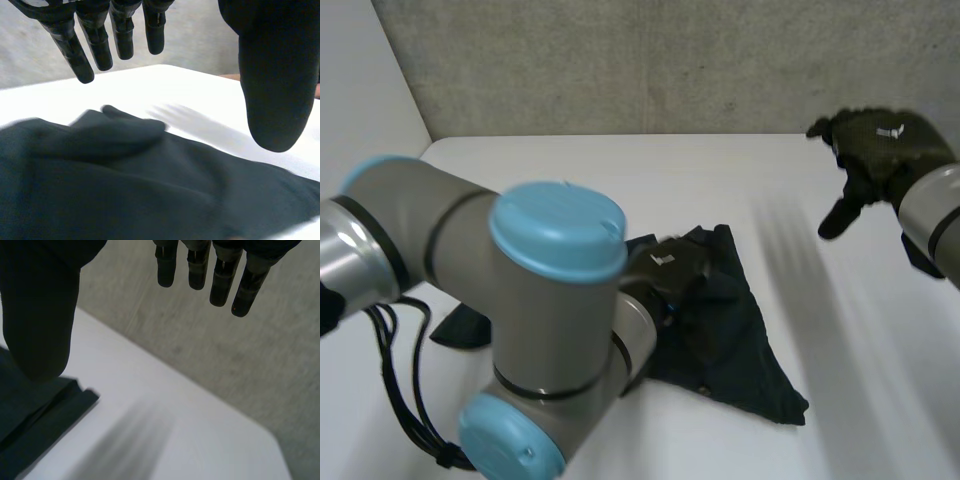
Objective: Fold the shorts.
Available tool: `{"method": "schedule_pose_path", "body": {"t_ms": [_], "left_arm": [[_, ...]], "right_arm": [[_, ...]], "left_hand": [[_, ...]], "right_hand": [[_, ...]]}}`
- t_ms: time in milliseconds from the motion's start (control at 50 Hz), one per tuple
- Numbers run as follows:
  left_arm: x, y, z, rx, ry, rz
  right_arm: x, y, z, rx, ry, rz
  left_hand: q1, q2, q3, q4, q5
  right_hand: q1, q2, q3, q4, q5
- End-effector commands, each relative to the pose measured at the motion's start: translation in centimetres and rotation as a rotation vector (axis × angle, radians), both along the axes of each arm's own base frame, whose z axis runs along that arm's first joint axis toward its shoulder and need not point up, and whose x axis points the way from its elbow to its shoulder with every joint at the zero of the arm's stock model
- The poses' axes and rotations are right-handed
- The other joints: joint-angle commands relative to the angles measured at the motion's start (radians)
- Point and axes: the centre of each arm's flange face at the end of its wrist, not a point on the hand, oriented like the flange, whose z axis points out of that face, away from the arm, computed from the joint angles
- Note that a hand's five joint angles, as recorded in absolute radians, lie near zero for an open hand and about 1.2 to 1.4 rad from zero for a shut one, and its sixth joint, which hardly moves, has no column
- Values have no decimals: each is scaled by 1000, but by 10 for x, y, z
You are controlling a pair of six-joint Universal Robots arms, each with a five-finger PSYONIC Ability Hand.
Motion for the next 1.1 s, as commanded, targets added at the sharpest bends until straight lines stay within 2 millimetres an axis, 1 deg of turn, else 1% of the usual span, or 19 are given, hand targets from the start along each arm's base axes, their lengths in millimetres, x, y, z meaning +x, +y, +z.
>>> {"method": "schedule_pose_path", "body": {"t_ms": [20, 100, 200, 360, 420, 560, 640, 720, 740, 780, 860, 880, 900, 940, 960, 980, 1040, 1060, 1100], "left_arm": [[19, -42, 7, -125, -106, 63], [18, -50, -3, -177, -189, 38], [10, -60, -29, -187, -274, 5], [-1, -88, -55, -219, -325, 12], [1, -97, -57, -220, -329, 25], [2, -101, -56, -223, -322, 32], [1, -100, -53, -225, -316, 32], [2, -100, -50, -230, -314, 34], [2, -101, -51, -229, -315, 35], [4, -104, -44, -241, -309, 48], [13, -120, -16, -295, -261, 102], [16, -127, -6, -314, -244, 123], [24, -140, 12, -355, -205, 168], [30, -152, 32, -400, -164, 211], [32, -157, 41, -421, -142, 227], [34, -162, 58, -461, -99, 252], [37, -164, 84, -499, -10, 283], [41, -161, 104, -511, 62, 302], [46, -155, 119, -499, 136, 317]], "right_arm": [[-10, 21, -49, 229, -40, -38], [-15, 36, -74, 365, -123, -78], [-21, 60, -108, 509, -154, -115], [-6, 83, -130, 523, -129, -39], [5, 91, -140, 531, -102, -1], [8, 91, -151, 533, -60, -21], [11, 84, -160, 515, -54, -36], [15, 77, -163, 483, -65, -32], [18, 72, -158, 438, -81, -28], [21, 64, -152, 383, -94, -26], [32, 42, -116, 180, -83, 15], [37, 33, -94, 82, -65, 30], [39, 28, -83, 35, -54, 36], [45, 17, -61, -61, -30, 46], [51, 7, -36, -159, -16, 51], [54, 2, -24, -205, -11, 48], [61, -13, 21, -366, 2, 24], [63, -16, 29, -398, 5, 18], [66, -21, 44, -458, 4, 7]], "left_hand": [[8, 1, 0, 6, 12], [8, 1, 0, 6, 12], [8, 1, 0, 6, 12], [122, 115, 114, 120, 126], [181, 174, 173, 179, 185], [427, 421, 420, 425, 431], [639, 632, 631, 636, 643], [838, 832, 831, 836, 842], [871, 864, 863, 869, 875], [970, 964, 963, 968, 975], [1044, 1037, 1037, 1042, 1048], [1056, 1049, 1048, 1054, 1060], [1065, 1058, 1057, 1063, 1069], [1071, 1064, 1063, 1068, 1075], [1071, 1064, 1063, 1069, 1075], [1071, 1064, 1063, 1069, 1075], [1071, 1064, 1063, 1069, 1075], [1068, 1061, 1060, 1066, 1072], [1068, 1061, 1060, 1066, 1072]], "right_hand": [[1, -39, -50, -75, -59], [1, -39, -50, -75, -59], [1, -39, -50, -75, -59], [1, -39, -50, -75, -59], [1, -39, -50, -75, -59], [1, -39, -50, -75, -59], [190, 150, 138, 114, 130], [943, 903, 891, 867, 883], [1220, 1180, 1169, 1144, 1160], [1223, 1183, 1171, 1147, 1163], [1223, 1183, 1171, 1147, 1163], [1223, 1183, 1171, 1147, 1163], [1223, 1183, 1171, 1147, 1163], [1223, 1183, 1171, 1147, 1163], [1223, 1183, 1171, 1147, 1163], [1223, 1183, 1171, 1147, 1163], [1223, 1183, 1171, 1147, 1163], [1223, 1183, 1171, 1147, 1163], [1223, 1183, 1171, 1147, 1163]]}}
